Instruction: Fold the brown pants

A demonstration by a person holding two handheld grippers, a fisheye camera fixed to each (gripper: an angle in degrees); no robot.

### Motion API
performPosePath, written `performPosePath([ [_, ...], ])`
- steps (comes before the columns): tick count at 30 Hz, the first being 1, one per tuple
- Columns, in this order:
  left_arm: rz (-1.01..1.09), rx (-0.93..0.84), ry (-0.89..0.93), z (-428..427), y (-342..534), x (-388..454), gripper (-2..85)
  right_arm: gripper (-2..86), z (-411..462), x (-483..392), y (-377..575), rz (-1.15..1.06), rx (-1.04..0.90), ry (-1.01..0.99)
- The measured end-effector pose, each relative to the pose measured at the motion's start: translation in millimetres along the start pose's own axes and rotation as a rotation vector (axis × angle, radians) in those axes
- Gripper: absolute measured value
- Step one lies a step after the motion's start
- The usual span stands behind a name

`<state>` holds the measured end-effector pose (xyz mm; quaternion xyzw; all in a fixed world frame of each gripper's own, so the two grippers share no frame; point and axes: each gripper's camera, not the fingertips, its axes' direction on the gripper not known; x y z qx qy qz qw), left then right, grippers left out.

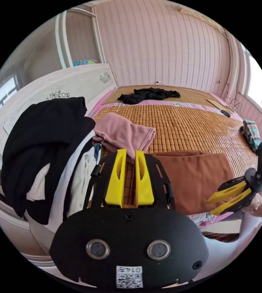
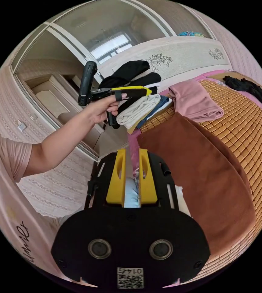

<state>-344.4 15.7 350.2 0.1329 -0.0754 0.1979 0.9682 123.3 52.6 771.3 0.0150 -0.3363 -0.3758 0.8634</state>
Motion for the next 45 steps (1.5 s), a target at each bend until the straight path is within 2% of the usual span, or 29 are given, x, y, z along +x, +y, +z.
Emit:
performPosePath([
  [2,0.015,0.001,0.044,-4,27,14,5.3,6.8,-16,6,26,0.044,-0.03,0.079],
  [6,-0.033,-0.038,0.233,0,78,48,5.6,7.5,-78,30,83,0.279,-0.009,0.276],
  [10,-0.047,-0.057,0.408,4,105,89,5.8,13.0,-117,53,112,0.511,0.014,0.47],
  [13,0.094,-0.109,0.47,9,108,142,5.9,15.1,-106,78,117,0.667,-0.018,0.376],
  [15,0.163,-0.15,0.445,14,105,175,4.7,12.7,-91,89,117,0.722,-0.056,0.242],
  [16,0.17,-0.174,0.452,17,103,181,4.1,9.5,-88,89,116,0.76,-0.039,0.239],
  [18,0.203,-0.207,0.515,19,100,198,2.5,5.3,-90,83,108,0.734,-0.03,0.248],
  [21,0.219,-0.158,0.508,13,101,211,1.1,2.7,-107,79,99,0.695,0.009,0.183],
  [26,0.211,-0.135,0.606,4,104,232,0.0,1.9,-162,73,103,0.702,-0.019,0.339],
  [31,0.234,-0.151,0.735,6,111,270,-0.5,0.8,-202,82,126,0.909,-0.215,0.625],
  [32,0.248,-0.155,0.748,5,111,279,-0.6,0.6,-205,78,121,0.895,-0.21,0.661],
  [34,0.256,-0.143,0.769,0,111,289,-0.7,0.0,-201,57,82,0.714,-0.157,0.732],
  [37,0.281,-0.115,0.77,-5,110,305,-0.9,-0.3,-157,48,18,0.454,-0.202,0.622],
  [40,0.318,-0.151,0.67,4,110,321,-1.0,-0.4,-101,54,-37,0.267,-0.295,0.586],
  [43,0.275,-0.126,0.606,12,111,319,-1.0,-0.4,-59,85,-69,0.246,-0.368,0.713],
  [45,0.291,-0.101,0.581,17,116,321,-1.0,-0.5,-30,118,-72,0.31,-0.52,0.627],
])
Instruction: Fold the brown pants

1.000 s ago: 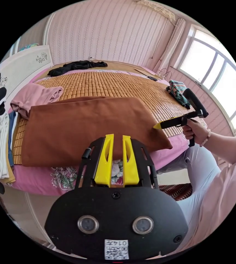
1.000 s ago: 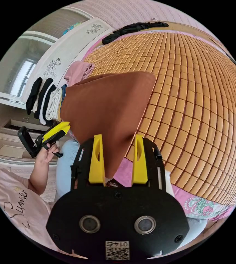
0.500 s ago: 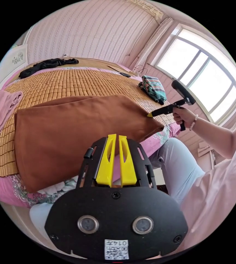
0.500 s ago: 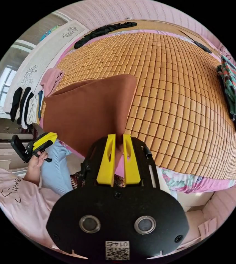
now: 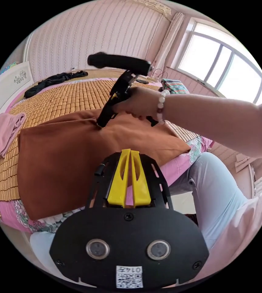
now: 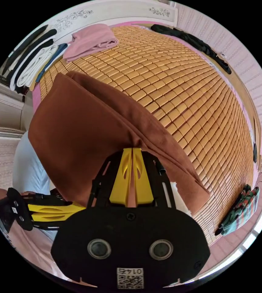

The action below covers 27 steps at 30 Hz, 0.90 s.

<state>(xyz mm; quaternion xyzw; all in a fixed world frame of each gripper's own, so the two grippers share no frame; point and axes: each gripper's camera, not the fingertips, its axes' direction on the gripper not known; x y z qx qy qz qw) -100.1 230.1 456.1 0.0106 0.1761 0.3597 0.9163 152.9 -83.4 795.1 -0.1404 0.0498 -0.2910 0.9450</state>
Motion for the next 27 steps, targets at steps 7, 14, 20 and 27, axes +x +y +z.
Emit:
performPosePath([
  [7,0.132,-0.105,-0.002,17,2,14,-1.0,-0.4,-31,21,-35,-0.029,-0.055,-0.015],
  [14,0.104,-0.103,0.023,32,13,10,-0.6,-0.5,-5,34,-39,-0.016,-0.109,-0.001],
  [20,0.153,0.063,0.096,16,17,23,6.0,0.0,-45,81,97,0.198,0.234,-0.095],
  [27,0.262,0.107,0.33,30,9,65,15.5,14.2,-7,110,311,0.547,0.197,-0.309],
])
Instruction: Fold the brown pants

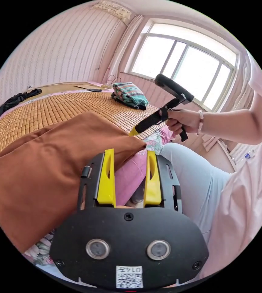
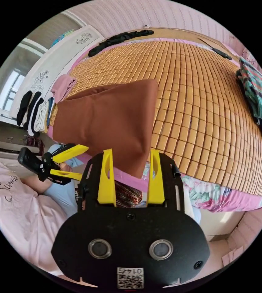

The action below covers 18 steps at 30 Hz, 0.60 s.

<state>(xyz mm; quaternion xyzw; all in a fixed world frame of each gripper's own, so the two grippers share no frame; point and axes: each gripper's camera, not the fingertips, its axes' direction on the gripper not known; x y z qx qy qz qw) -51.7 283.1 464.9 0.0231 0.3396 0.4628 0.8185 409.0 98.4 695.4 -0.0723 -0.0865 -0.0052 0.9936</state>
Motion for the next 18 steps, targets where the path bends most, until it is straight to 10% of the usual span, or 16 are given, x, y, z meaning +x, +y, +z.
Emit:
performPosePath([
  [7,0.136,-0.087,-0.03,39,-17,20,18.1,3.5,13,62,57,0.218,0.103,-0.265],
  [18,0.02,-0.035,-0.089,28,-25,-7,6.2,9.0,-49,57,54,-0.081,0.297,-0.349],
])
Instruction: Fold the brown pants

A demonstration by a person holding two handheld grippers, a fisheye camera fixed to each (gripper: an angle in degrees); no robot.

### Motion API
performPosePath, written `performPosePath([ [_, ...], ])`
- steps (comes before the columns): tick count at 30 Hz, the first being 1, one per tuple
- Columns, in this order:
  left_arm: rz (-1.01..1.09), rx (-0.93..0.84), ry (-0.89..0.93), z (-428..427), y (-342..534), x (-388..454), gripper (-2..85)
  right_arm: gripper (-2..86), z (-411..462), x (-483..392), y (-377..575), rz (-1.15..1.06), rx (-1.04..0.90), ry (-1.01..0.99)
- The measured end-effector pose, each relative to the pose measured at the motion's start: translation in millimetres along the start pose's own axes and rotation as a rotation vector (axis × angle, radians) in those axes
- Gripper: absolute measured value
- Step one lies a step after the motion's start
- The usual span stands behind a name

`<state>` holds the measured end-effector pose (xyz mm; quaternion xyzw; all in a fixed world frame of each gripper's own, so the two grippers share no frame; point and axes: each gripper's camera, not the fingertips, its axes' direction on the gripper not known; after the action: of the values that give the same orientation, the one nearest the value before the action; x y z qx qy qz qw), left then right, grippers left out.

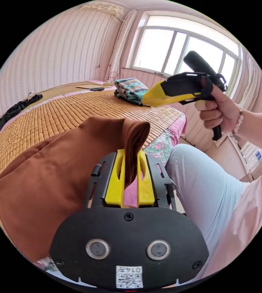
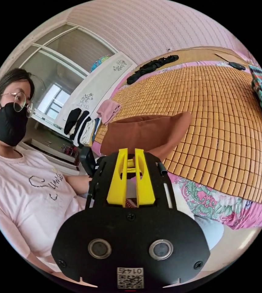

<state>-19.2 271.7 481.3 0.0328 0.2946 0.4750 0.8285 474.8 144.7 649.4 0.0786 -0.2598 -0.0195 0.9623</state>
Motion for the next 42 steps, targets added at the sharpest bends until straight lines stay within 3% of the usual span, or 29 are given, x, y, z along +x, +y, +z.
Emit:
performPosePath([
  [4,0.051,0.003,-0.011,-6,5,9,6.0,21.6,22,82,-5,0.187,-0.016,-0.03],
  [6,0.065,-0.001,0.031,-16,10,9,5.9,21.9,40,109,-10,0.252,-0.019,-0.092],
  [8,0.072,0.017,0.064,-28,16,9,5.8,19.7,56,132,-14,0.325,-0.006,-0.18],
  [10,0.068,0.032,0.083,-40,22,7,5.6,8.7,67,157,-8,0.416,-0.003,-0.222],
  [13,0.047,0.052,0.106,-51,21,4,5.4,4.2,55,173,12,0.493,0.066,-0.258],
  [19,0.159,0.219,0.268,-50,-14,15,5.4,3.3,-37,158,37,0.417,0.298,-0.115],
  [23,0.031,0.329,0.388,-47,-28,3,5.6,3.8,-76,125,26,0.301,0.346,0.046],
  [25,-0.022,0.347,0.354,-56,-22,-10,5.9,4.7,-61,95,5,0.21,0.347,0.093],
  [28,-0.013,0.276,0.21,-85,1,-31,7.1,7.5,12,60,-28,0.09,0.26,-0.007],
  [31,-0.07,0.086,0.054,-116,32,-58,8.9,10.3,102,32,-52,-0.089,0.104,-0.183],
  [34,-0.189,-0.091,-0.105,-141,62,-87,8.6,6.2,132,37,-53,-0.099,0.065,-0.376],
  [38,-0.254,-0.017,-0.192,-160,76,-112,6.4,1.6,114,55,-29,-0.088,0.054,-0.246],
  [42,-0.263,0.046,-0.115,-125,45,-123,4.5,2.2,118,53,12,-0.149,-0.259,0.025],
])
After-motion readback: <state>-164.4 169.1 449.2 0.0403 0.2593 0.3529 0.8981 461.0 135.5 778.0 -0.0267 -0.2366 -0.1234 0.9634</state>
